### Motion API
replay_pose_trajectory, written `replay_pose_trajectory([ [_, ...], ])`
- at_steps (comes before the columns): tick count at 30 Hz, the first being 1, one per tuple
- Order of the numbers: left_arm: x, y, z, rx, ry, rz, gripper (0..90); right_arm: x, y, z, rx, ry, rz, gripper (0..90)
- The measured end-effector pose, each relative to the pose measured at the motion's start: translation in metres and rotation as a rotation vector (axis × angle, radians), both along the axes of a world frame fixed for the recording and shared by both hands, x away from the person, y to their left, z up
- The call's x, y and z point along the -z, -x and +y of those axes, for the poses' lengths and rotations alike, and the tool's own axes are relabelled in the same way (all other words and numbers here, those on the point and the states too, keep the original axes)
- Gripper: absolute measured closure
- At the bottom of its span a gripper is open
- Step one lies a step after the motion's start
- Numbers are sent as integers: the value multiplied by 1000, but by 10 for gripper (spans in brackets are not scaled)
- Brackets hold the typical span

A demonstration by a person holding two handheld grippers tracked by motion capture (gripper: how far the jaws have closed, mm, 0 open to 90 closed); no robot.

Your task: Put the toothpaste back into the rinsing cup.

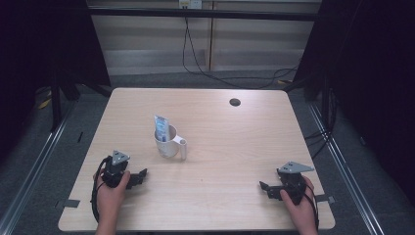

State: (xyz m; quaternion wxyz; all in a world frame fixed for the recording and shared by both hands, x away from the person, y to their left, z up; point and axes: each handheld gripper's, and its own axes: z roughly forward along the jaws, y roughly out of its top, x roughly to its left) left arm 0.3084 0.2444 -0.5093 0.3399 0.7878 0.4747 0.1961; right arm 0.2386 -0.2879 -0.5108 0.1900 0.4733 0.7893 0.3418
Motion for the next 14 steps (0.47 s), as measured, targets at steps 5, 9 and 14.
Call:
replay_pose_trajectory([
  [5, 0, 0, 0, 1, 1, 0, 132, 0, 0, 0, 0, 0, 0, 134],
  [9, 0, 0, 0, 0, 2, 1, 130, 0, 0, 0, 1, -1, 0, 134],
  [14, 0, 0, 0, 0, 1, 2, 130, 0, 0, 0, -4, 0, -1, 133],
])
